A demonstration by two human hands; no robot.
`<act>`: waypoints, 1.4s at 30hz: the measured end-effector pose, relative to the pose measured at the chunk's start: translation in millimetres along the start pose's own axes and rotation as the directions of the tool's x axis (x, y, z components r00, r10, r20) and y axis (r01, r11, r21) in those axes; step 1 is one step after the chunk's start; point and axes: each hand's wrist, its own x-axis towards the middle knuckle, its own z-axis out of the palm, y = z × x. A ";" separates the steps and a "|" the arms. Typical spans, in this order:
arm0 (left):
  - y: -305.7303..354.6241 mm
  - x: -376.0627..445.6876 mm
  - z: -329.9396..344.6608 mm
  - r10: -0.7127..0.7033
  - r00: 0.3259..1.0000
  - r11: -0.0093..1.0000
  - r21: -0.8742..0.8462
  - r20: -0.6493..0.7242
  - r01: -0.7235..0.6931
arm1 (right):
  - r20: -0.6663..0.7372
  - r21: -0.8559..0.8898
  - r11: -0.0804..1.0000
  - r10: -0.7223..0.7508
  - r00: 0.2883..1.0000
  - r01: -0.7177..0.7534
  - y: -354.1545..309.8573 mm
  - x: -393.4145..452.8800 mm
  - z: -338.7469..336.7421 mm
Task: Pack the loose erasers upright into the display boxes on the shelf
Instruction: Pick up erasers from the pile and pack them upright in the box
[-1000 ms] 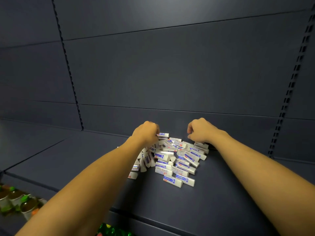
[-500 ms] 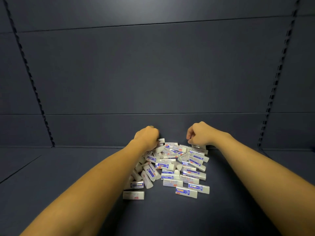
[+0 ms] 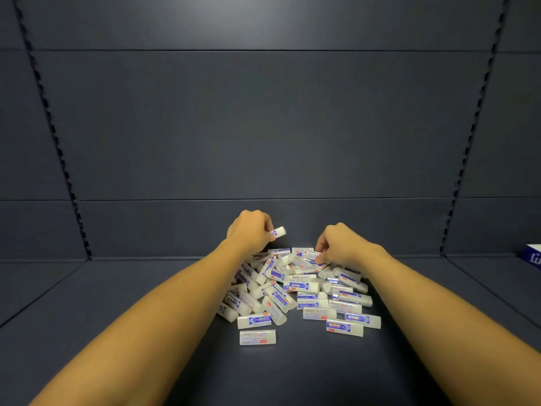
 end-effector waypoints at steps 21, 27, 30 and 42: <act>77.5 -7.4 -5.3 0.207 0.968 0.934 -0.323 0.143 -0.152 | -0.323 0.237 0.931 0.344 0.882 -0.276 38.3 -102.6 -60.1; 139.7 -21.4 22.8 0.296 0.935 0.910 -0.354 0.193 -0.215 | -0.323 0.231 0.901 0.428 0.844 -0.368 80.9 -163.4 -77.2; 171.5 -27.8 31.0 0.317 0.924 0.913 -0.333 0.212 -0.237 | -0.332 0.226 0.885 0.464 0.821 -0.408 105.3 -191.4 -88.4; 331.3 -71.3 70.2 0.354 0.910 0.921 -0.247 0.216 -0.300 | -0.311 0.122 0.896 0.443 0.841 -0.427 216.1 -307.1 -132.5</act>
